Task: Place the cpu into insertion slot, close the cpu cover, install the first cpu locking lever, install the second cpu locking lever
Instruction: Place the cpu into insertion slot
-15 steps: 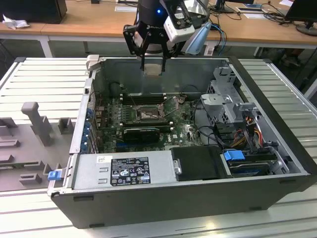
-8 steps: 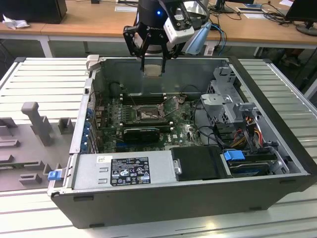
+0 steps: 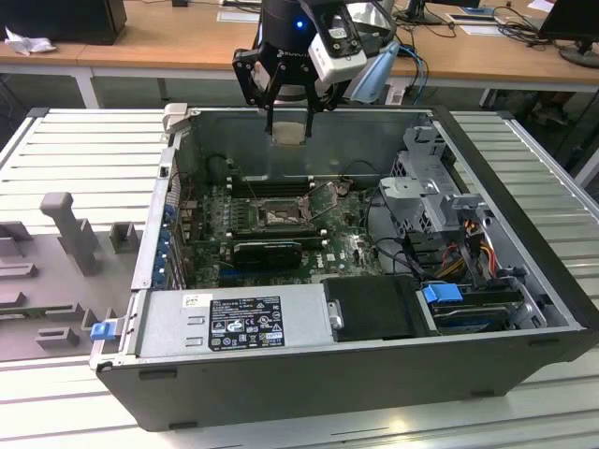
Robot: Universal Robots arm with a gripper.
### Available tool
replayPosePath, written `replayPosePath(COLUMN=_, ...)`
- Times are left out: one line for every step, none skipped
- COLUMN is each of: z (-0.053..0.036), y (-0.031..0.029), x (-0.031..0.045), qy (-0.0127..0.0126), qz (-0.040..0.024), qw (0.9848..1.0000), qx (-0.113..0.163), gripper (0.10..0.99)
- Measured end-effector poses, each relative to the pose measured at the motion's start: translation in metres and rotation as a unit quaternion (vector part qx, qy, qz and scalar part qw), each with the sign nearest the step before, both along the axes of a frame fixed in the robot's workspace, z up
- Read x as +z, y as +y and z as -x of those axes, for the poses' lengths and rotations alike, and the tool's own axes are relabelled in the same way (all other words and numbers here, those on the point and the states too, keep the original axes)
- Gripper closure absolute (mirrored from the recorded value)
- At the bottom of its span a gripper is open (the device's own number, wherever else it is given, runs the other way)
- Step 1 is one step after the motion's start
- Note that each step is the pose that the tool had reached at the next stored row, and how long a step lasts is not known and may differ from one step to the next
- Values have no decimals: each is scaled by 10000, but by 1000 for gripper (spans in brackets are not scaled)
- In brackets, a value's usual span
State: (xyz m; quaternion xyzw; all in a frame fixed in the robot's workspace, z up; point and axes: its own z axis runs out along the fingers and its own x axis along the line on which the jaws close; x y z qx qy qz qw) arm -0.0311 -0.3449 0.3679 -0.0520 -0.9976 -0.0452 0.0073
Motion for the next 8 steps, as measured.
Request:
replayPosePath(z=0, y=0, x=0, qy=0, qz=0, qw=10000, qx=-5, gripper=557)
replayPosePath(z=0, y=0, x=0, qy=0, qz=0, qw=10000, qx=-9, gripper=557)
replayPosePath(z=0, y=0, x=0, qy=0, qz=0, qw=10000, qx=-16, gripper=557)
replayPosePath(z=0, y=0, x=0, qy=0, qz=0, qw=10000, qx=-22, gripper=557)
replayPosePath(z=0, y=0, x=0, qy=0, qz=0, qw=10000, qx=-27, gripper=557)
replayPosePath(z=0, y=0, x=0, qy=0, qz=0, qw=10000, qx=-31, gripper=557)
replayPosePath(z=0, y=0, x=0, qy=0, qz=0, qw=10000, qx=-38, gripper=557)
replayPosePath(z=0, y=0, x=0, qy=0, qz=0, qw=10000, qx=-45, gripper=557)
